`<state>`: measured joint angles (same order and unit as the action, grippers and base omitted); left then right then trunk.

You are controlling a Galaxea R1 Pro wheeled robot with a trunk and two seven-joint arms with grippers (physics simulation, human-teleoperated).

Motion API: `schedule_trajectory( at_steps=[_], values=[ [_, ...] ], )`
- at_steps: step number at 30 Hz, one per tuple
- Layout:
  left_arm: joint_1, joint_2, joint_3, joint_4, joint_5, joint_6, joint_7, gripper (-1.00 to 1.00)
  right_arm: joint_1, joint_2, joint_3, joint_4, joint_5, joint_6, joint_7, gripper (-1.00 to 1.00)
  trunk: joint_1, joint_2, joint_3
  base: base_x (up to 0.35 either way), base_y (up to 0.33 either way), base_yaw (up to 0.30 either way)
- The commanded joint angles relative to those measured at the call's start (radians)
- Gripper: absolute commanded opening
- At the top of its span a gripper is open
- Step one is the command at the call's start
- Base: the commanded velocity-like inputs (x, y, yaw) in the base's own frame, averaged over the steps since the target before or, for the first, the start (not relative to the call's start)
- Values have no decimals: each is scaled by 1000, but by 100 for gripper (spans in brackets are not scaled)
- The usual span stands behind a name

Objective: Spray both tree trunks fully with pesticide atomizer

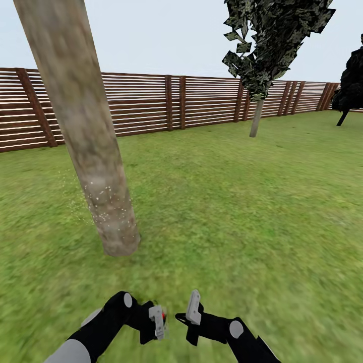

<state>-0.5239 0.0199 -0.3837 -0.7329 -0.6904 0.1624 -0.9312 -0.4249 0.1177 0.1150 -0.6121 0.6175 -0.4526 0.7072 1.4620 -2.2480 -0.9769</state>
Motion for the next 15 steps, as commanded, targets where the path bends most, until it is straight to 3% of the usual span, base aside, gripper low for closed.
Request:
schedule_trajectory(
  at_steps=[1,7,8,10,12,13,15],
  values=[
    [2,19,1,0,4,1,0,-100,0,0,0,1,0,0,0,-100,0,0,0,0,0,0],
    [10,165,3,0,11,2,-2,-100,0,-4,0,4,2,-1,0,-100,0,0,0,0,0,0],
    [11,184,3,0,12,3,-2,-100,0,-6,-1,5,2,-1,0,100,0,0,0,0,0,0],
    [11,204,4,14,14,3,-1,-100,0,-8,-1,7,4,-1,-1,100,0,0,0,0,0,0],
    [12,210,7,39,13,4,6,-100,1,-10,-1,16,5,0,-6,100,0,0,0,0,0,0],
    [12,211,25,59,13,4,24,-100,1,-14,-3,37,5,-1,-8,100,0,0,0,0,0,0],
    [12,203,136,131,26,-7,126,-100,1,-51,-8,108,2,-2,-84,100,0,0,0,0,0,0]
  ],
)
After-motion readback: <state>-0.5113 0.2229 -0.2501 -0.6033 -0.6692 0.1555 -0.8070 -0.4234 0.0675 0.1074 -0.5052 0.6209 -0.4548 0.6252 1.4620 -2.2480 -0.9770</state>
